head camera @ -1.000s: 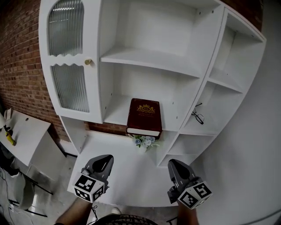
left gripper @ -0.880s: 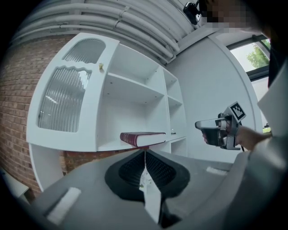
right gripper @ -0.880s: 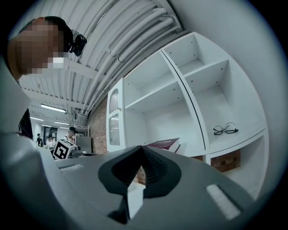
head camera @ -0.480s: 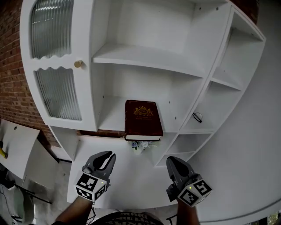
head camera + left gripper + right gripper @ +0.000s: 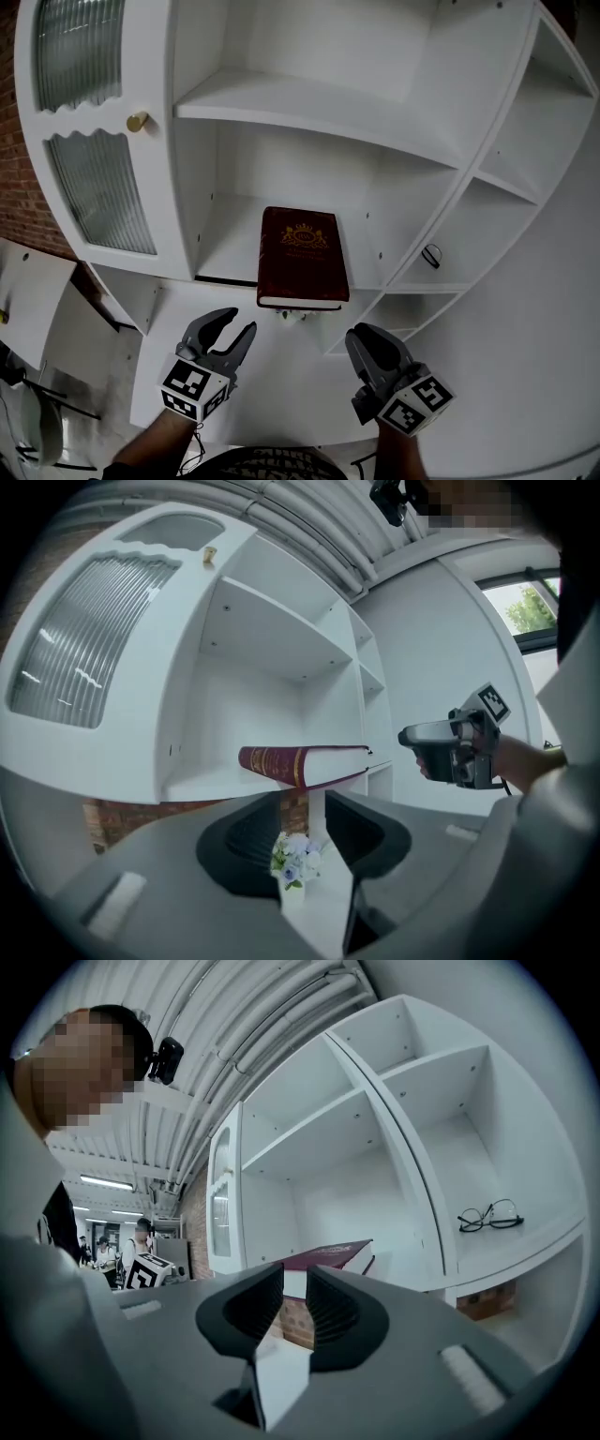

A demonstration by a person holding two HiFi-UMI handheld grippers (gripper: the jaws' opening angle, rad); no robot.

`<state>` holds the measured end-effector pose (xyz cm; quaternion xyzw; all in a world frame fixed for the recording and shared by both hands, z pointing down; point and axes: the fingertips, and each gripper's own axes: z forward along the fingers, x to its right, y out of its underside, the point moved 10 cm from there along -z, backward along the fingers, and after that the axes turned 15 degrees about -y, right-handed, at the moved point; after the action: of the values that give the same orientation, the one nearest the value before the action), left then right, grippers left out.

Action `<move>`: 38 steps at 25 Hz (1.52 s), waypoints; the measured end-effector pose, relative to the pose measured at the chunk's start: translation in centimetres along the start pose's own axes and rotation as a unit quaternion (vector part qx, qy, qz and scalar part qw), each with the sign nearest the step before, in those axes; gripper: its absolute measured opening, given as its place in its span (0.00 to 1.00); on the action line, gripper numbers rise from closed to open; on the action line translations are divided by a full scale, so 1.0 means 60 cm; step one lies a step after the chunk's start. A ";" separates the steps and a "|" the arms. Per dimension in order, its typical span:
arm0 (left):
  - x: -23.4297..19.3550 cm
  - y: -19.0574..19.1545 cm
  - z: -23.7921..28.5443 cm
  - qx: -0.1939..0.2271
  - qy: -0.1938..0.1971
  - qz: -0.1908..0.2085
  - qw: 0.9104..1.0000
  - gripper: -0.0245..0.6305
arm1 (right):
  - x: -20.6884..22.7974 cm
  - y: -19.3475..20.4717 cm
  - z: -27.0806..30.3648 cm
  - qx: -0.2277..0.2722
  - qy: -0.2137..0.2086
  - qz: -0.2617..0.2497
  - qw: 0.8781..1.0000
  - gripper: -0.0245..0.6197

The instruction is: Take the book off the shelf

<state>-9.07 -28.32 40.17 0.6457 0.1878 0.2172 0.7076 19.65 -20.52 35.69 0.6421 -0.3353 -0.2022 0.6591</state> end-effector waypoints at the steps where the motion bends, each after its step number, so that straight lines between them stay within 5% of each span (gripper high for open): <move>1: 0.001 -0.002 0.008 0.005 -0.003 -0.002 1.000 0.28 | 0.012 -0.003 0.003 0.000 -0.006 0.002 1.000 0.20; 18: 0.015 -0.022 0.084 0.004 -0.010 -0.009 1.000 0.43 | 0.160 -0.024 0.094 0.000 -0.143 0.105 0.984 0.60; 27: 0.029 -0.032 0.104 -0.010 -0.003 0.013 1.000 0.43 | 0.172 -0.009 0.128 -0.034 -0.162 0.113 0.980 0.61; 32: 0.035 -0.034 0.107 -0.016 -0.007 0.013 1.000 0.43 | 0.158 -0.008 0.124 -0.036 -0.134 0.086 0.987 0.60; 38: 0.051 -0.022 0.074 -0.009 -0.002 0.008 1.000 0.41 | 0.137 0.003 0.095 -0.023 -0.121 0.109 0.986 0.52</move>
<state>-3.99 -30.41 39.32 0.6410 0.1787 0.2236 0.7121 21.33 -30.31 37.07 0.5571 -0.4757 -0.2128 0.6466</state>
